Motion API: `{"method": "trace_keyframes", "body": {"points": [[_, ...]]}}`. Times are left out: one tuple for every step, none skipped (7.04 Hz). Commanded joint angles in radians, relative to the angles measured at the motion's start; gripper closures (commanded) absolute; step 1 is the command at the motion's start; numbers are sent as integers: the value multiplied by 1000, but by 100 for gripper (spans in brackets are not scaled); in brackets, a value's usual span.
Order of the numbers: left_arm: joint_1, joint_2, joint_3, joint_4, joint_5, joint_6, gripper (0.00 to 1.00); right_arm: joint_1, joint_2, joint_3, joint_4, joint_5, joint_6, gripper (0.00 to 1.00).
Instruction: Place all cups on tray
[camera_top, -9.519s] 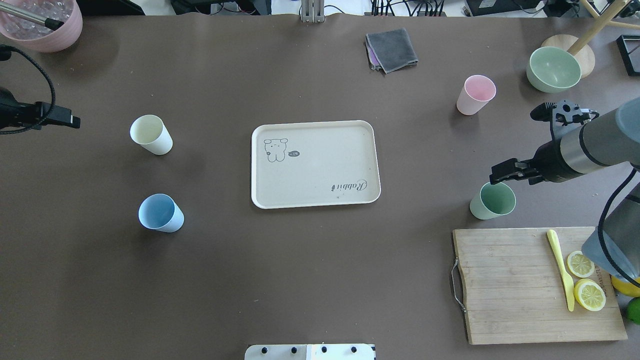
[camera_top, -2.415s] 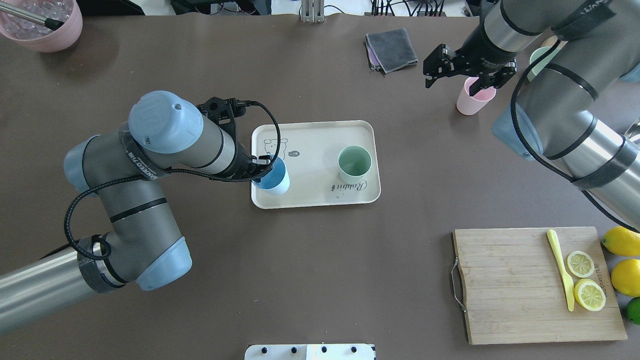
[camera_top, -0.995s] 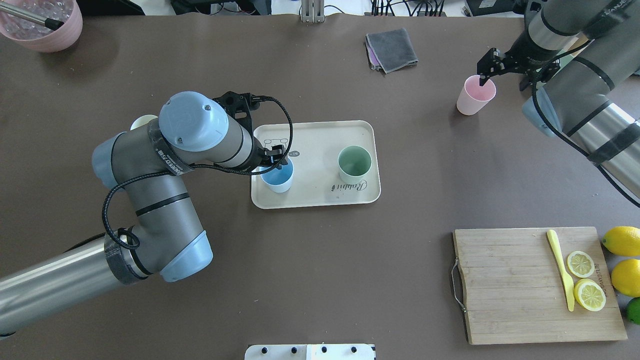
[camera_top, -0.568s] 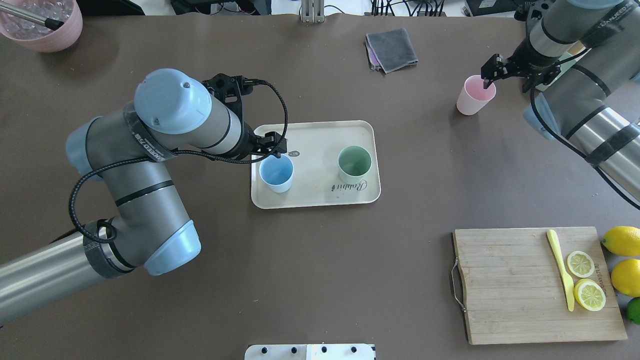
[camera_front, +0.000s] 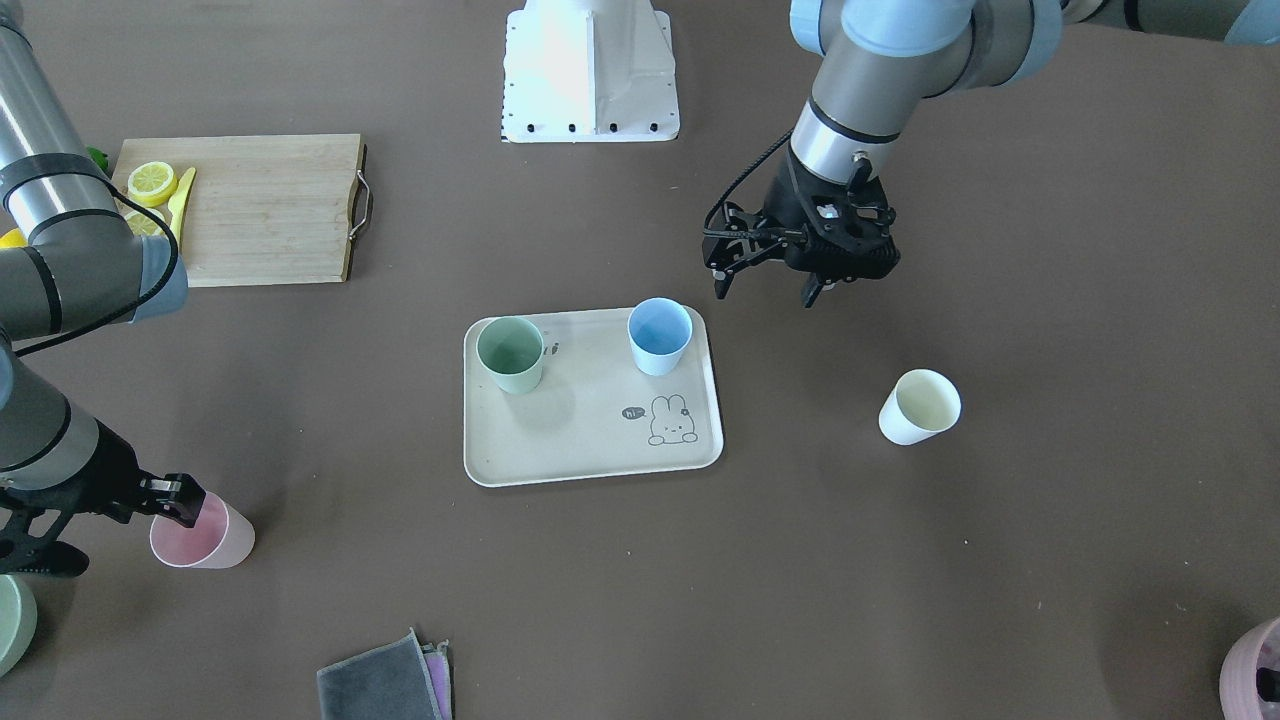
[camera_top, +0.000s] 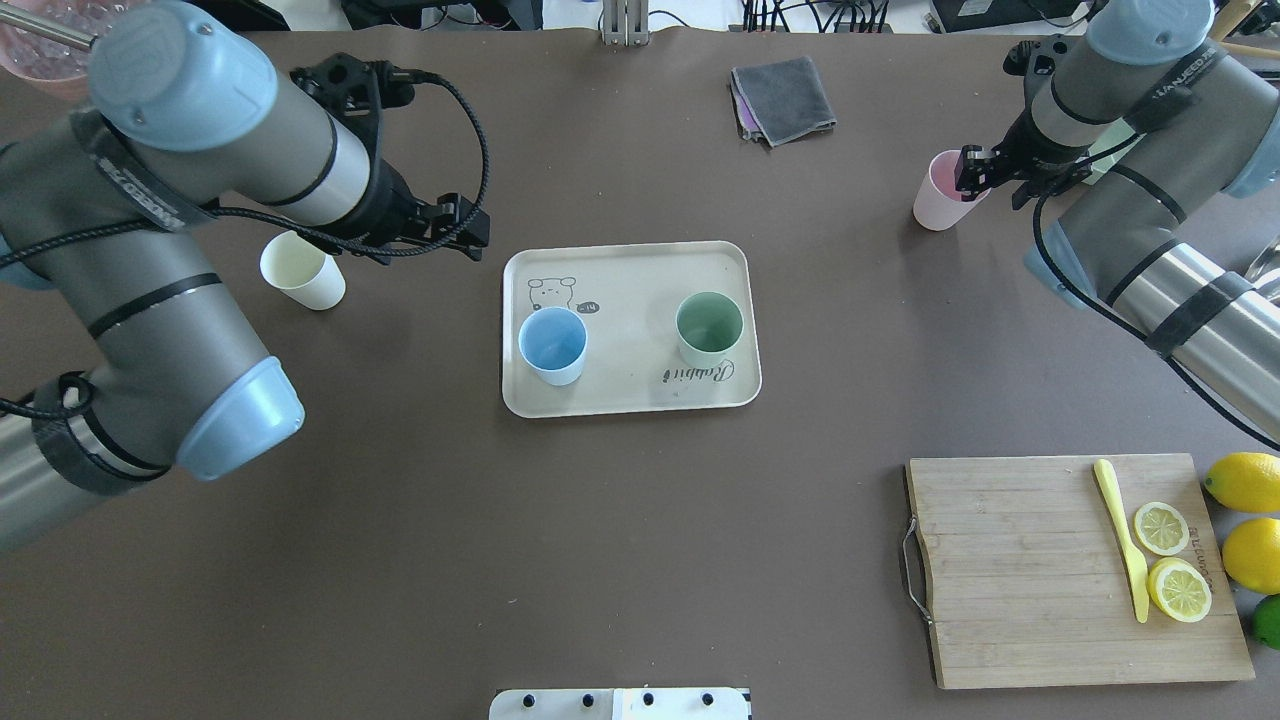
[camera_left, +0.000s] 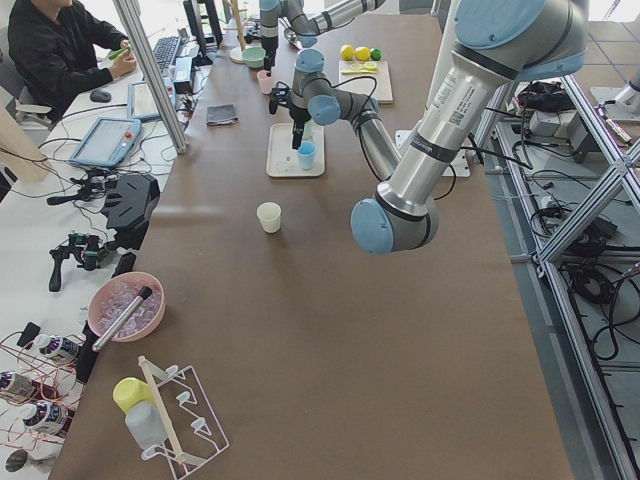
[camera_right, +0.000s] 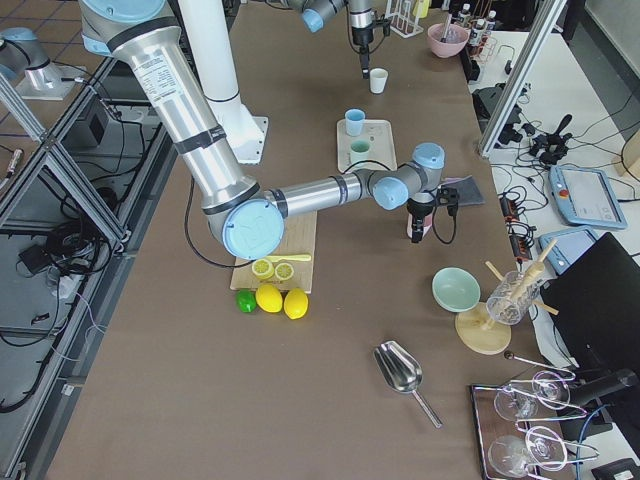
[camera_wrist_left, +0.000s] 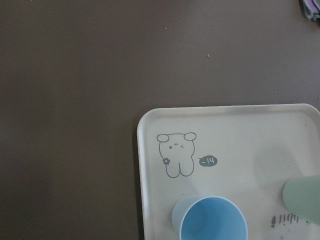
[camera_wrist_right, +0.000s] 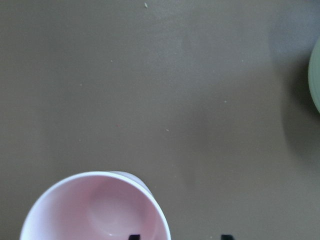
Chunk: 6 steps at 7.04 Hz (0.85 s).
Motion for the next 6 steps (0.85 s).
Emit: {"method": "trace_keyframes", "body": {"points": [[-161,71,-7,1,-125,189,2,-9,5,-2,3,-10,-2,100],[-250,124,22,1,-141,356,2,-9,12,-1,3,-10,-5,100],[-307,152,52,3,-143,472,2,-9,15,7,4,-7,-6,100],[-332,159,75,3,-143,520,2,5,18,25,3,6,-3,100],[-336,169,94,1,-140,564,2,25,18,50,1,53,0,100],[-353,188,111,-1,-133,620,2,43,18,70,0,97,1,100]]}}
